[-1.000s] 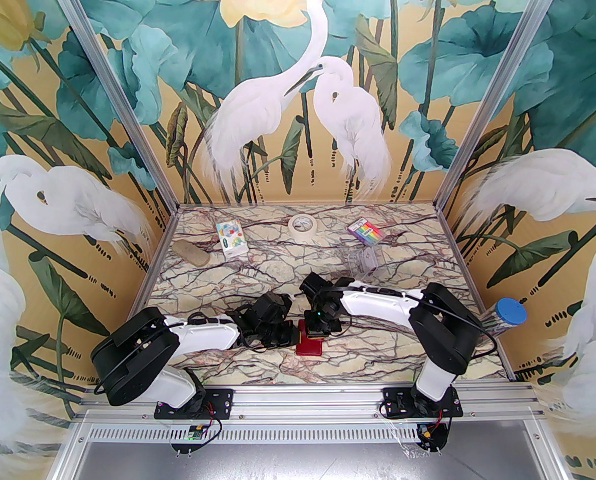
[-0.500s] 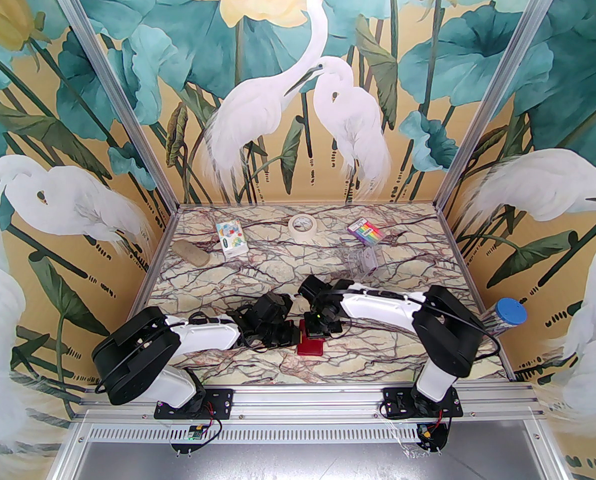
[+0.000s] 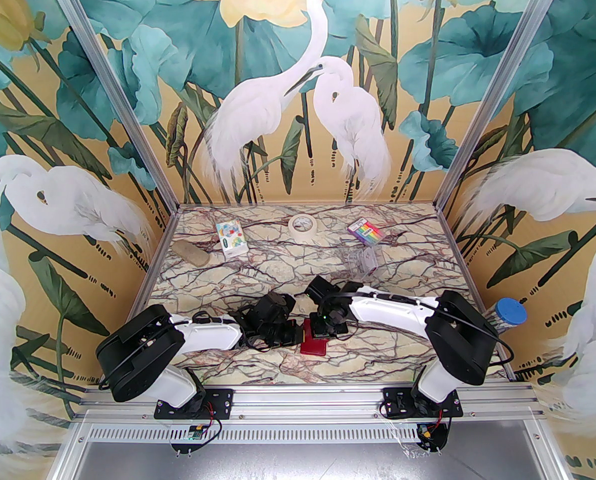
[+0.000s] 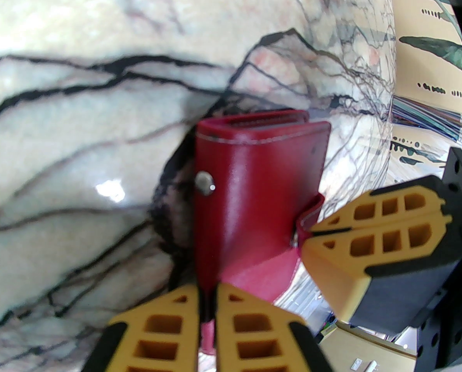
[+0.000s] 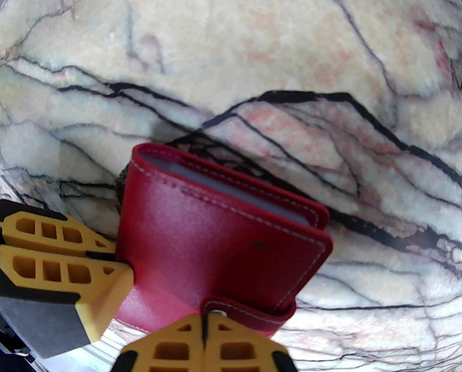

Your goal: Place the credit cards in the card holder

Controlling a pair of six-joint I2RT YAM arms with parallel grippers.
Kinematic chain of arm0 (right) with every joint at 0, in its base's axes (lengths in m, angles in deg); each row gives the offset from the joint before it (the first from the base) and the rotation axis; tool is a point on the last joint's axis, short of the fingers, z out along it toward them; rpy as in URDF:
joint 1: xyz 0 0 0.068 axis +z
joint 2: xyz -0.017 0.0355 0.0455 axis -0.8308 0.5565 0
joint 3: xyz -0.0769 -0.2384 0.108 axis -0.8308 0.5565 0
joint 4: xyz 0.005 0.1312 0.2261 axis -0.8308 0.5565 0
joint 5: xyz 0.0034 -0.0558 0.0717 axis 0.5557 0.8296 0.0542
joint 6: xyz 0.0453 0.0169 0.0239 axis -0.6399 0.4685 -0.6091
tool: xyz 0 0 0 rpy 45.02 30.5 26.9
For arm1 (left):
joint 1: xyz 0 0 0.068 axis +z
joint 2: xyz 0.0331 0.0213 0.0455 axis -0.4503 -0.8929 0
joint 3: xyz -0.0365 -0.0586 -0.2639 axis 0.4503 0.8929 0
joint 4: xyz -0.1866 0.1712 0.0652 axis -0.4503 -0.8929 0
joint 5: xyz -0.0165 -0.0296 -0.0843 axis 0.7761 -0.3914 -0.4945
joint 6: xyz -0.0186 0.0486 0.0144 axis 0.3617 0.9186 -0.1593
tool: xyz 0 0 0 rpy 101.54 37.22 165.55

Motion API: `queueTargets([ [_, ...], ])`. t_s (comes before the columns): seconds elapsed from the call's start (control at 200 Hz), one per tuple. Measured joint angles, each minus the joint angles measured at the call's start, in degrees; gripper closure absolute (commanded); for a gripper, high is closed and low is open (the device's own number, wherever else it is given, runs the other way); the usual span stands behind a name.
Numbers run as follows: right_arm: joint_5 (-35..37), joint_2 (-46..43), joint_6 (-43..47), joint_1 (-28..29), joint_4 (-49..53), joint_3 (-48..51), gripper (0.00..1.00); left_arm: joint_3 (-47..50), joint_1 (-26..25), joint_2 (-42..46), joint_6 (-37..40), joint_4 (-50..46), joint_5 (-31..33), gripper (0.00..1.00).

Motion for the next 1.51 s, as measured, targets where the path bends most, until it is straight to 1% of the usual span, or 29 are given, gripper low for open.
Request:
queueTargets([
  [0.44, -1.33, -1.53, 0.39, -2.03, -0.44, 1.31, 1.00, 0.00, 0.00, -0.04, 0.00, 0.39, 0.02, 0.90],
  [1.505, -4.57, 0.68, 1.07, -2.14, -2.82, 1.36, 1.00, 0.00, 0.00, -0.07, 0.00, 0.37, 0.02, 0.90],
])
